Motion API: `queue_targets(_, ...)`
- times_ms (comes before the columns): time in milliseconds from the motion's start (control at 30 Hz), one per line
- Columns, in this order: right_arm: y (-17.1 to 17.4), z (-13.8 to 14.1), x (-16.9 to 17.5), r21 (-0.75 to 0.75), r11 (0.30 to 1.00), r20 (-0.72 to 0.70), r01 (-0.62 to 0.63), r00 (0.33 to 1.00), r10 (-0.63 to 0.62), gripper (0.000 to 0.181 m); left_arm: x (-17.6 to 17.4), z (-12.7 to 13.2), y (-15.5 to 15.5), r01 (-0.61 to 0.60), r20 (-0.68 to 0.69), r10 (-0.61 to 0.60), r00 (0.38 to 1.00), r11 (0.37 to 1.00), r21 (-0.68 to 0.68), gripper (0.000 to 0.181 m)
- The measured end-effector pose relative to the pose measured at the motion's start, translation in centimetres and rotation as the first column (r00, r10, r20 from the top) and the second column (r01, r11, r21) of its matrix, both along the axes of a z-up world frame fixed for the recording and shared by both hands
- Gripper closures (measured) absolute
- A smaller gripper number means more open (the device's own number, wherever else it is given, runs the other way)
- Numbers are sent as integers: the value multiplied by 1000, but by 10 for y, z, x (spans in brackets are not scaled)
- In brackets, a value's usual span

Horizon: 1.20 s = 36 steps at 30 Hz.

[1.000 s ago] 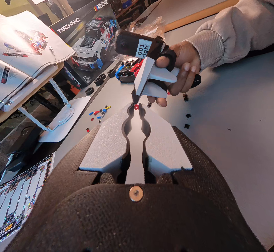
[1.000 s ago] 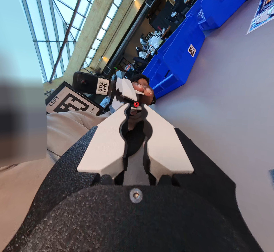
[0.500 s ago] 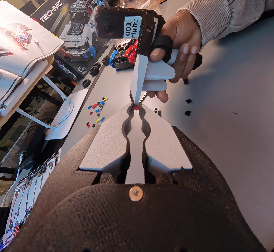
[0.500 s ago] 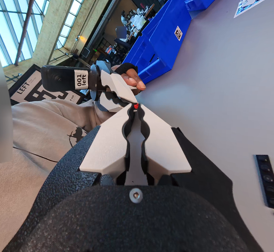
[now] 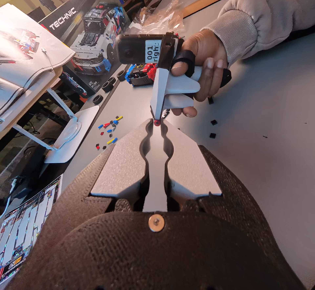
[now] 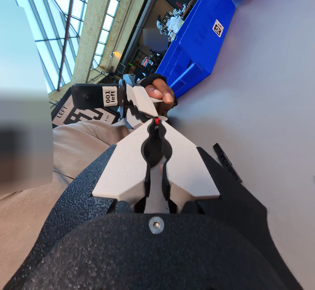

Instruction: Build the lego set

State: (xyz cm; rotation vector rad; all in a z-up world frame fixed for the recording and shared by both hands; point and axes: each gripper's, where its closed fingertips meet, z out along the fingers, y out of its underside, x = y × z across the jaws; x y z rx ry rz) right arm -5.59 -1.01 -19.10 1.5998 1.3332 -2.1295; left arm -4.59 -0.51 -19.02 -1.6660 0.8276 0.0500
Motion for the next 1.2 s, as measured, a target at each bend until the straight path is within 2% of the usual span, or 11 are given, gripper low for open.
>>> queue_targets(100, 1, 8, 2, -94, 995, -6, -12, 1000, 12, 181, -3, 6, -1, -2, 27, 2, 1000, 1000, 22, 173)
queue_targets(467, 0, 2, 2, -92, 996, 23, -14, 1000, 16, 181, 0, 1, -2, 14, 9, -14, 1000, 1000, 7, 177)
queue_targets(533, 1, -2, 1, -31, 1000, 29, -4, 1000, 5, 181, -1, -4, -1, 15, 38, -14, 999, 999, -40, 178)
queue_targets(600, 10, -11, -1, 126, 991, 26, 36, 999, -39, 180, -3, -13, 1, 17, 95, -4, 995, 991, -132, 181)
queue_targets(667, 21, -13, 0, 296, 953, -12, 59, 998, -58, 177, -2, -29, 2, 37, 164, 7, 986, 963, -265, 181)
queue_targets(800, 35, -15, 4, 480, 873, -45, 88, 996, -76, 177, -5, -53, 9, 37, 191, 41, 981, 921, -388, 181)
queue_targets(900, 40, -27, 7, 545, 834, -29, 83, 996, -80, 177, -13, -58, 13, 3, 171, 73, 983, 914, -405, 181)
queue_targets(1033, 49, -30, 5, 581, 808, -31, 102, 994, -103, 177, -51, -56, 18, -159, 153, 237, 959, 903, -400, 181)
queue_targets(1133, 53, -34, 4, 599, 792, -31, 115, 992, -121, 177, -80, -61, 16, -272, 146, 367, 919, 856, -440, 178)
queue_targets(1200, 53, -37, 3, 612, 783, -26, 114, 992, -124, 177, -85, -70, 13, -289, 156, 409, 899, 822, -490, 168)
